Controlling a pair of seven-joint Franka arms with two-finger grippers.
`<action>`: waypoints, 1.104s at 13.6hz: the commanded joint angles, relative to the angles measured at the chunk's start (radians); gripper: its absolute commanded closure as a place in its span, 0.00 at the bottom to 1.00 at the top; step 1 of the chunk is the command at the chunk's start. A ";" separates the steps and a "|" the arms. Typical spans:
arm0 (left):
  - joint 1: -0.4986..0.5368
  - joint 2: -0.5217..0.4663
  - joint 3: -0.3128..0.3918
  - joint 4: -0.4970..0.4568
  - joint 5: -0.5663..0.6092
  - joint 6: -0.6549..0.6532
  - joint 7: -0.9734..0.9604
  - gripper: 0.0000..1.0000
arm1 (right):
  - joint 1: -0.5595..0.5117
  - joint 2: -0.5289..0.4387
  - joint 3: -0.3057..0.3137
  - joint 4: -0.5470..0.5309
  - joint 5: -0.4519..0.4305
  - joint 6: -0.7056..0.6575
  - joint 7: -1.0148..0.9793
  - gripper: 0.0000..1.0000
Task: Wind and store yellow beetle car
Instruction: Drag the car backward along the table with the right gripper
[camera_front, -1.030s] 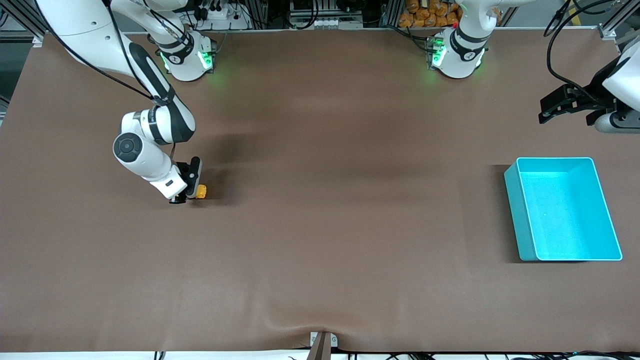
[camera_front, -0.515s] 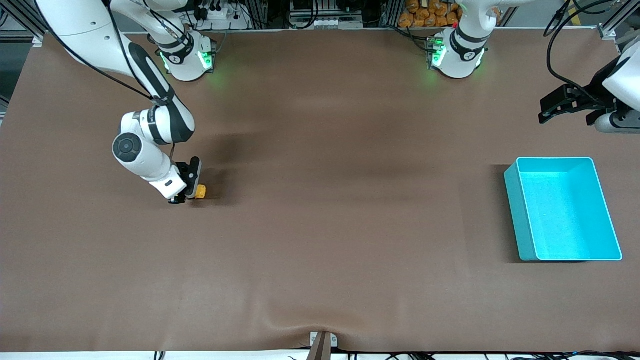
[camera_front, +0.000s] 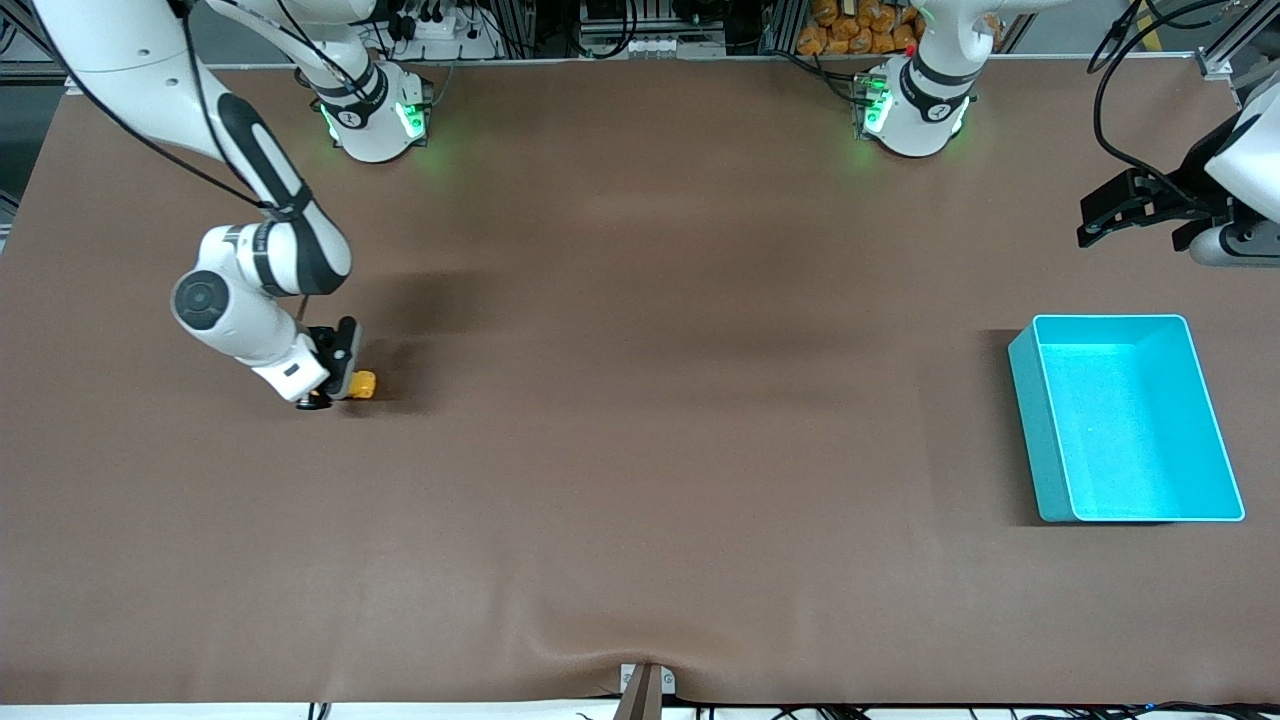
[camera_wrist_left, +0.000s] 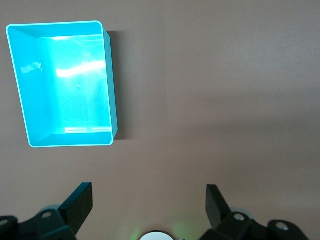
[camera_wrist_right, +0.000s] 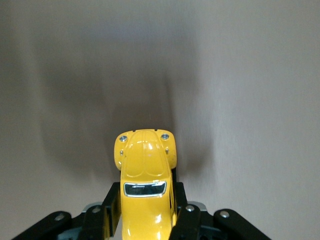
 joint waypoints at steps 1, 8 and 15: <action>0.003 -0.010 0.000 -0.001 0.002 -0.009 -0.011 0.00 | -0.107 0.066 0.005 0.002 -0.019 0.032 -0.098 1.00; 0.003 -0.011 0.002 -0.002 0.003 -0.009 -0.011 0.00 | -0.280 0.080 0.005 0.008 -0.019 0.027 -0.229 0.94; 0.003 -0.010 0.002 -0.002 0.003 -0.010 -0.013 0.00 | -0.323 0.068 0.011 0.101 -0.016 -0.046 -0.299 0.00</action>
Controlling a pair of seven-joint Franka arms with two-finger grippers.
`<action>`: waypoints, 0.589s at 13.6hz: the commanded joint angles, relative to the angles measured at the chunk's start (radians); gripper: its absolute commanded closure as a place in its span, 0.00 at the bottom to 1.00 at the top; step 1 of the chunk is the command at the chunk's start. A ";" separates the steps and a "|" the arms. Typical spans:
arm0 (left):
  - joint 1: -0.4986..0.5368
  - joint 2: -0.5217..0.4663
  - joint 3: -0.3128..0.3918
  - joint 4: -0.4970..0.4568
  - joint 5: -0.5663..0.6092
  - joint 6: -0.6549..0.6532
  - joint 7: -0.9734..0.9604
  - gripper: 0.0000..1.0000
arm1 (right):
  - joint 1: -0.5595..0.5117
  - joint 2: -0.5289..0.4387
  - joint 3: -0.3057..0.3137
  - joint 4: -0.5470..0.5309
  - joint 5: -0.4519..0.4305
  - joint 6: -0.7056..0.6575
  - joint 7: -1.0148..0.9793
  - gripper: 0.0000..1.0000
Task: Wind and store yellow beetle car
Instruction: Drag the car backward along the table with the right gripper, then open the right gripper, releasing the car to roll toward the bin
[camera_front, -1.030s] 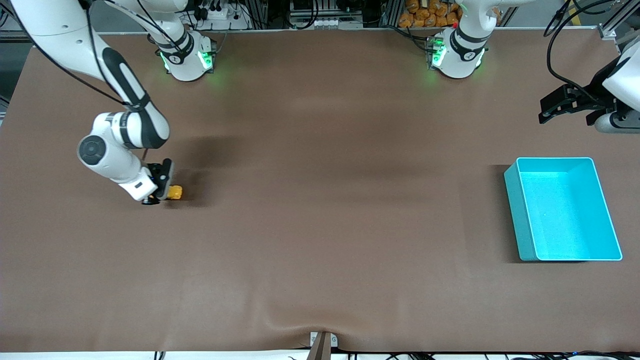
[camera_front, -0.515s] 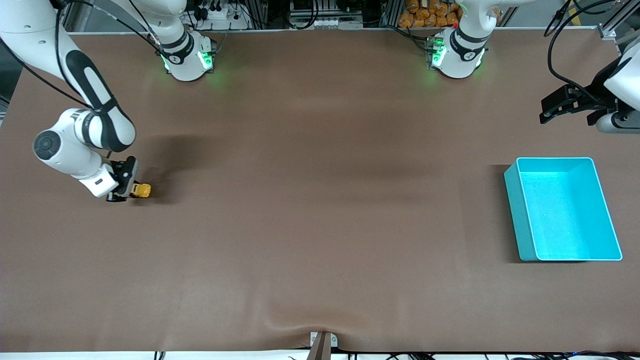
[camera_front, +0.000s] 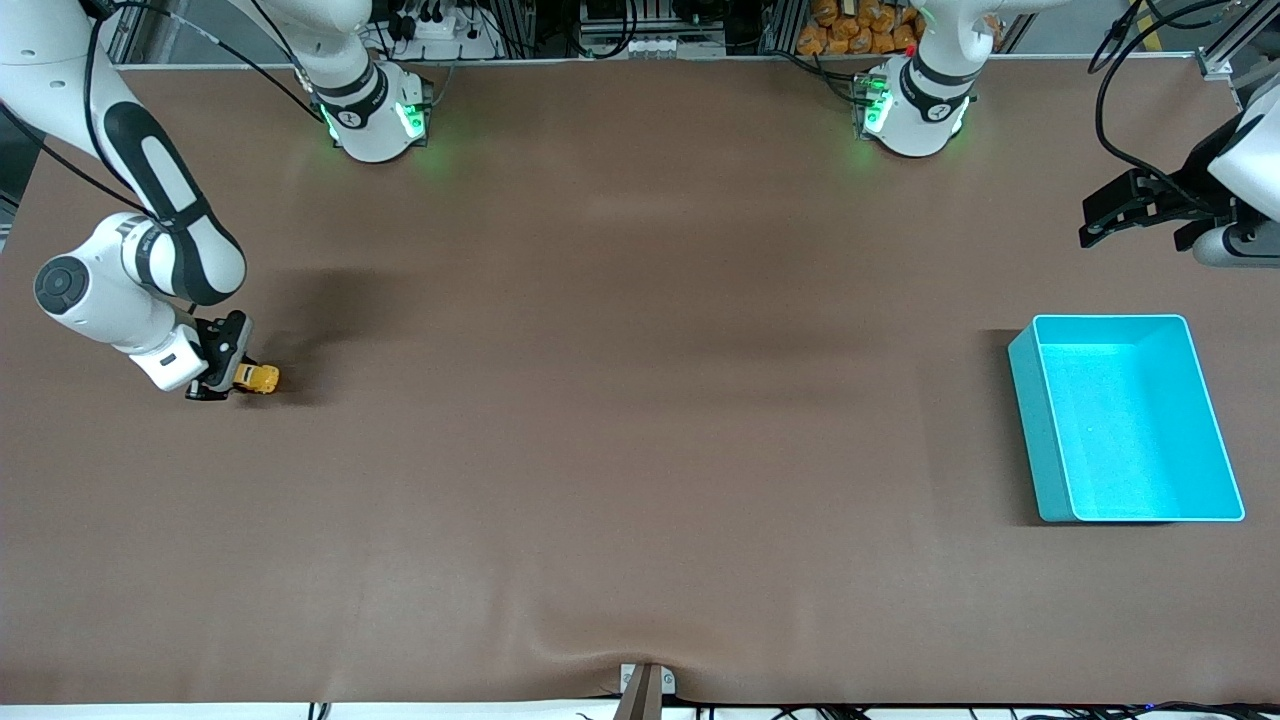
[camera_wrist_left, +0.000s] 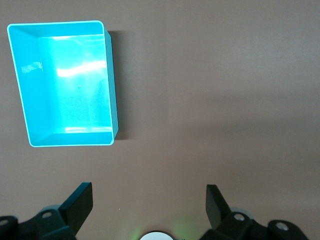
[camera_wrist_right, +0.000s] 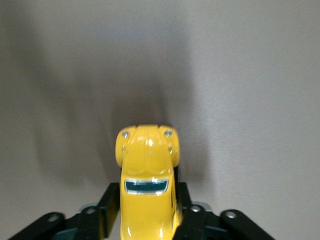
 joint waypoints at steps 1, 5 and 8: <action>0.002 -0.010 -0.001 -0.002 0.003 -0.010 -0.013 0.00 | -0.041 0.035 0.017 0.114 -0.011 -0.099 -0.069 0.00; 0.002 -0.010 -0.001 -0.002 0.003 -0.009 -0.013 0.00 | -0.053 0.026 0.018 0.246 0.037 -0.340 -0.089 0.00; 0.002 -0.010 -0.001 -0.004 0.003 -0.010 -0.013 0.00 | -0.052 -0.009 0.020 0.289 0.043 -0.389 -0.104 0.00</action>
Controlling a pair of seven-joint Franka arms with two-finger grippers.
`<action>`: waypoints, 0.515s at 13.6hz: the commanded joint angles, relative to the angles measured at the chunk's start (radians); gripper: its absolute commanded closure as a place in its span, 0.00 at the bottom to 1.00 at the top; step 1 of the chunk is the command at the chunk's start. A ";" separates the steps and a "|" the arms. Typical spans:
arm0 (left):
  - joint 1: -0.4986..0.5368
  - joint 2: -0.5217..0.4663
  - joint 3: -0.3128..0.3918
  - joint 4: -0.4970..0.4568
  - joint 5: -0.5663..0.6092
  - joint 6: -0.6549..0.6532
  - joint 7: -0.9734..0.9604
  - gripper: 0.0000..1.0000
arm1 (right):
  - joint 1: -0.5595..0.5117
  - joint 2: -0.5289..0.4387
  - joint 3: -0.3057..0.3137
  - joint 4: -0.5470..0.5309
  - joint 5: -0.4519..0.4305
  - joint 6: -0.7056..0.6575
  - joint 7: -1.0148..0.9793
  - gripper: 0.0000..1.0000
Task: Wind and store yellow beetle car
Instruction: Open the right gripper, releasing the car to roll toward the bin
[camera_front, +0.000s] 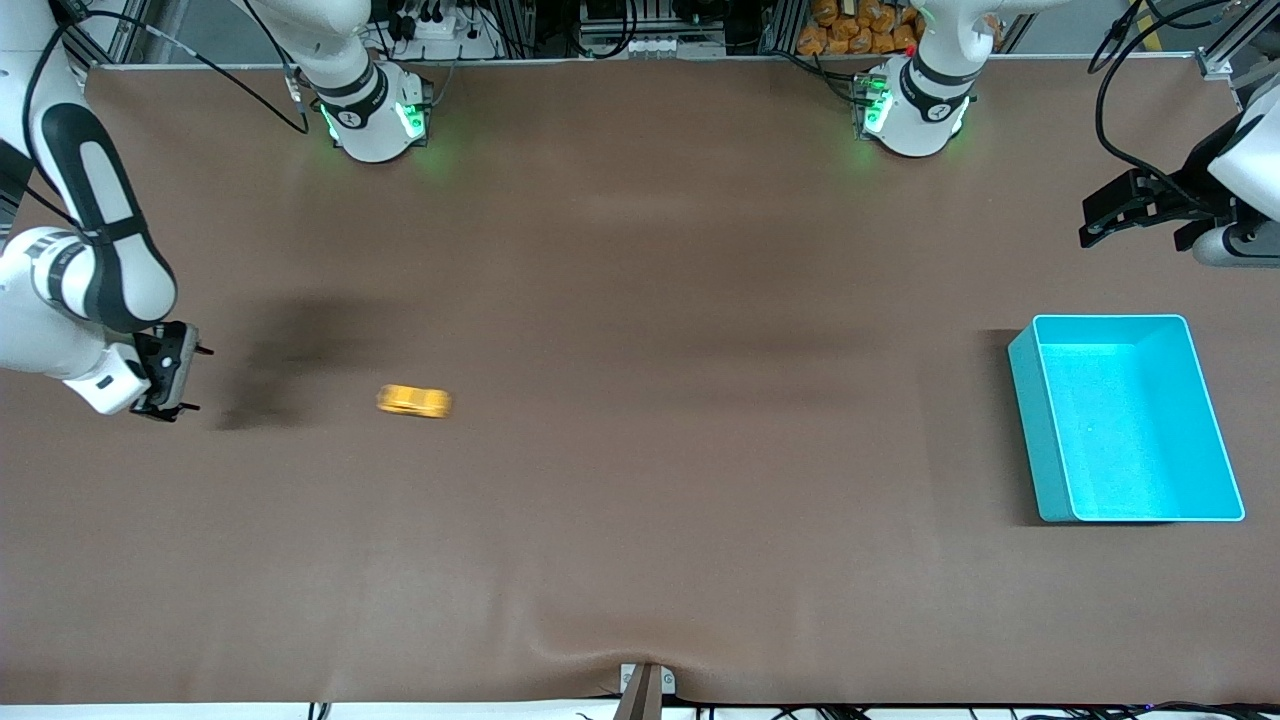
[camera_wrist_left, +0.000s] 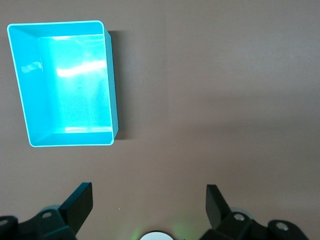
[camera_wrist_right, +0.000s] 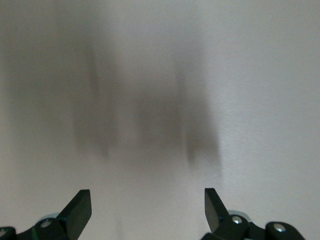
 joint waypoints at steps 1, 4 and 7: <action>0.002 -0.010 -0.001 -0.004 0.003 -0.009 -0.013 0.00 | -0.017 -0.023 0.019 0.051 0.029 -0.074 -0.028 0.00; 0.002 -0.010 -0.001 -0.004 0.003 -0.009 -0.013 0.00 | 0.002 -0.023 0.018 0.155 0.073 -0.184 -0.014 0.00; 0.002 -0.010 -0.001 -0.004 0.003 -0.009 -0.013 0.00 | 0.028 -0.023 0.018 0.232 0.075 -0.244 0.023 0.00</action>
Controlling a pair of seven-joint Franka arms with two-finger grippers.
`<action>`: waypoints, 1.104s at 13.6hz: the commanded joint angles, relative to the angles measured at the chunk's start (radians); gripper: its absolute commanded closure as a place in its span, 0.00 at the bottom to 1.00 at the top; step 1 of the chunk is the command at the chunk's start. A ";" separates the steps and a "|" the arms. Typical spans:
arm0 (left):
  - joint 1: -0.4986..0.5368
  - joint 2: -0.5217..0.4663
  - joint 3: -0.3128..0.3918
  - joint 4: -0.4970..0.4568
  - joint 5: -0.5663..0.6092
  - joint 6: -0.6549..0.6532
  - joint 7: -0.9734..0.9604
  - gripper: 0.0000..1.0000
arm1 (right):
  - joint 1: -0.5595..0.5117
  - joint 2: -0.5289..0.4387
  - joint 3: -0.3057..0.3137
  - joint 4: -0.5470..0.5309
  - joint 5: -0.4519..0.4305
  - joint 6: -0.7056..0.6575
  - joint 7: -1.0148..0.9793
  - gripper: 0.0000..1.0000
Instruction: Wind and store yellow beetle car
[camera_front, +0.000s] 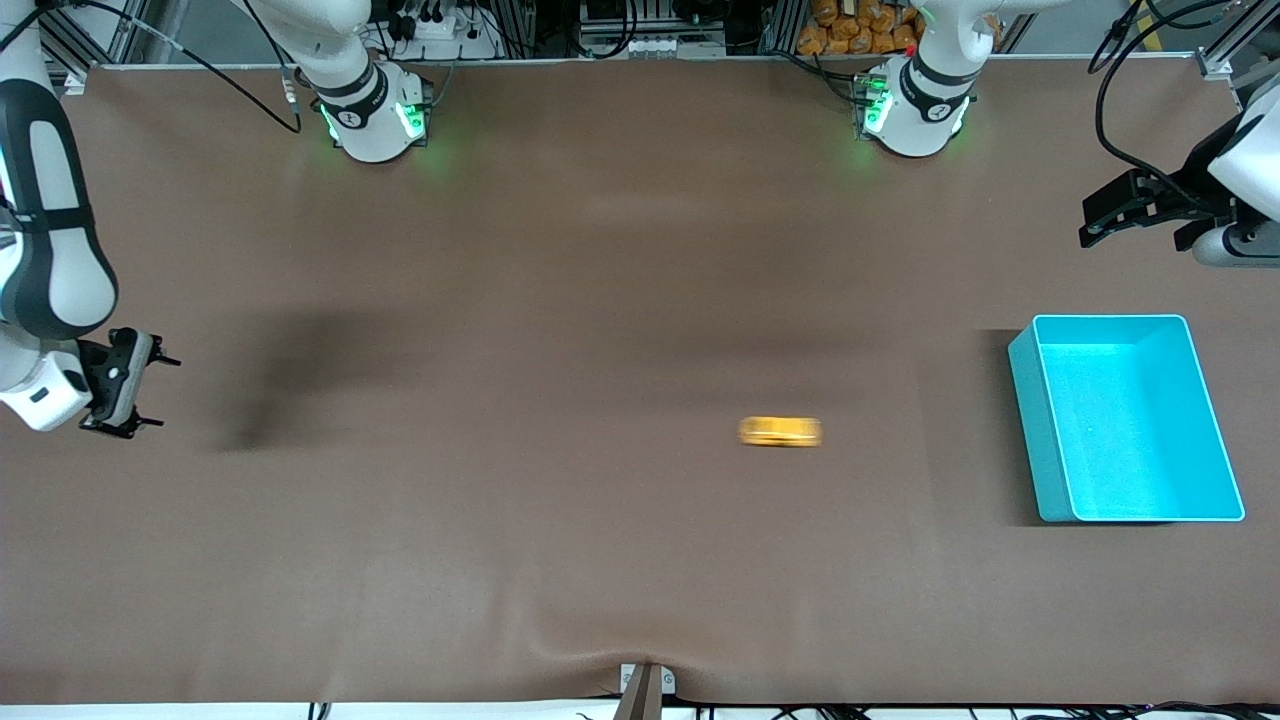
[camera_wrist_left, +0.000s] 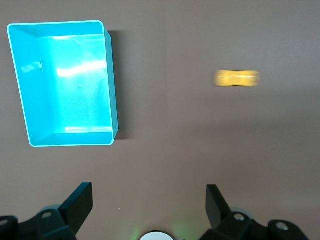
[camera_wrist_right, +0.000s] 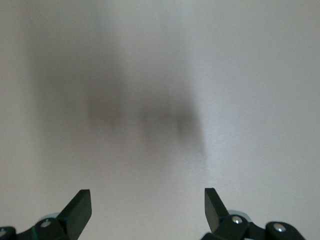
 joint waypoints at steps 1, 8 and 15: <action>0.002 -0.010 -0.001 -0.004 0.003 -0.009 -0.014 0.00 | 0.019 -0.007 0.004 0.085 0.015 -0.099 0.053 0.00; 0.002 -0.008 -0.001 -0.004 0.003 -0.009 -0.013 0.00 | 0.141 -0.053 0.007 0.440 0.020 -0.548 0.476 0.00; 0.002 -0.008 -0.001 -0.004 0.003 -0.009 -0.014 0.00 | 0.252 -0.160 0.001 0.520 0.015 -0.667 0.923 0.00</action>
